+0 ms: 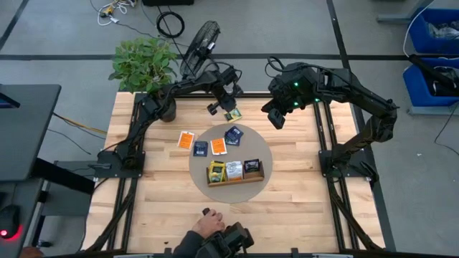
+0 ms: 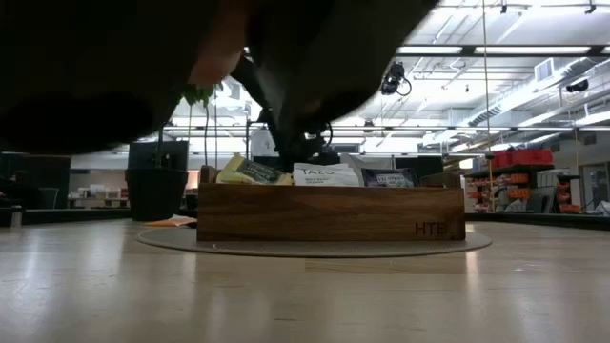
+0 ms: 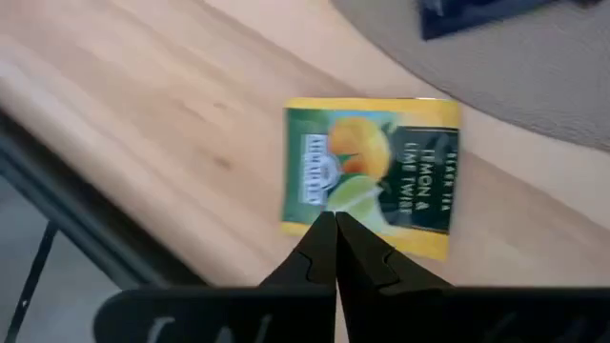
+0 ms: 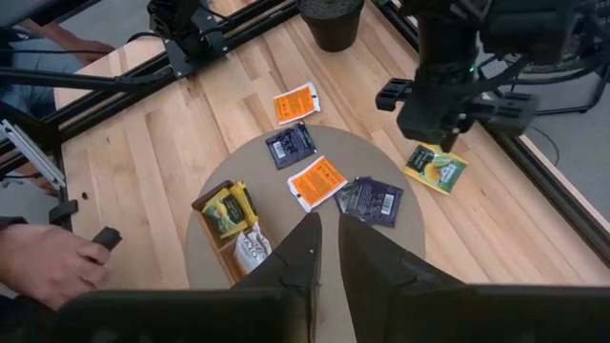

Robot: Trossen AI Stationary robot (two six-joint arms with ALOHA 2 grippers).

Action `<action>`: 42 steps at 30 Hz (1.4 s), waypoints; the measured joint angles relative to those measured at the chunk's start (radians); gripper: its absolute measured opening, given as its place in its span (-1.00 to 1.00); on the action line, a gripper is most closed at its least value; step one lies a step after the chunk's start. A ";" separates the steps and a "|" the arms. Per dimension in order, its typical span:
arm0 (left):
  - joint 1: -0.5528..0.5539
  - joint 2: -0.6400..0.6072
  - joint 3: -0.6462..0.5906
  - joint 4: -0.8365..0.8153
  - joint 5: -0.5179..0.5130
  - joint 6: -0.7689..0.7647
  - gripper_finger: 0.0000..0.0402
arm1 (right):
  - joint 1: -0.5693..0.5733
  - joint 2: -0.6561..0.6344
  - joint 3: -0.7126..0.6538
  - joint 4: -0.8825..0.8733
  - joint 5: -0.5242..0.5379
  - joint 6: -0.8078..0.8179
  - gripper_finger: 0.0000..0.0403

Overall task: Pick & Place Tea
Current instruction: Put the yellow tea bag into the left section of the wooden organizer

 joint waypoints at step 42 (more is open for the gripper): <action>0.024 -0.003 -0.106 -0.291 -0.044 -0.274 -0.99 | -0.001 0.002 0.000 0.010 0.000 -0.012 -0.75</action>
